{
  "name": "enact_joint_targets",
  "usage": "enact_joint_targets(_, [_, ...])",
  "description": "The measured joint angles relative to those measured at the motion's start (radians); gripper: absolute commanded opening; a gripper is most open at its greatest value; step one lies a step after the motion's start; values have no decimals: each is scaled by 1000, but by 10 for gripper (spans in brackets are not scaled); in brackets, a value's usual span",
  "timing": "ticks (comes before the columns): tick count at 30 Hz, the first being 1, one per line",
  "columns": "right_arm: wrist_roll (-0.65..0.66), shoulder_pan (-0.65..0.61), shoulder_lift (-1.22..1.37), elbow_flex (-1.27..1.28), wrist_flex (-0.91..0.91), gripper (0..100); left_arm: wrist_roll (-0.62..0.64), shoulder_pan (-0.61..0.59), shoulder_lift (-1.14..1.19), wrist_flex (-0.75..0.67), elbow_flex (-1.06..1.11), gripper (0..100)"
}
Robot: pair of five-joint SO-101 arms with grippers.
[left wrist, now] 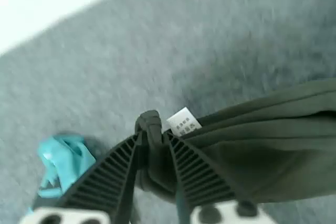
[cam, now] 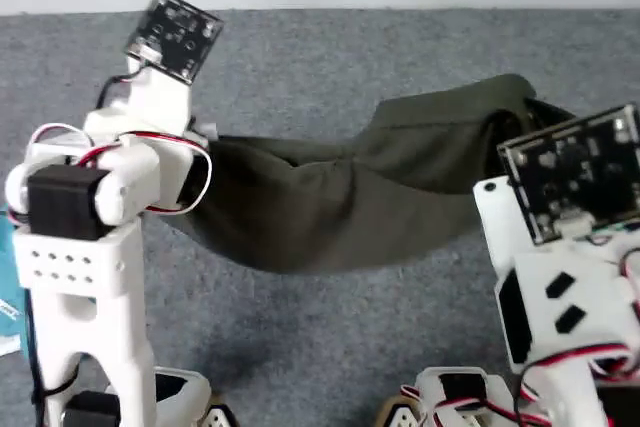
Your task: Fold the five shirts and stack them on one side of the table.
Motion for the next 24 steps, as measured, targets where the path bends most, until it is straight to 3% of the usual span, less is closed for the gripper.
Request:
enact_joint_targets(5, [0, 0, 8, 0, 5, 9, -12, 0, 0, 0, 74, 147])
enact_joint_targets(17, [0, 6, -5, 0, 40, 9, -12, 0, 0, -2, 117, 152])
enact_joint_targets(24, [0, 2, -9, 44, 40, 9, -12, 109, -2, -98, 358, 152])
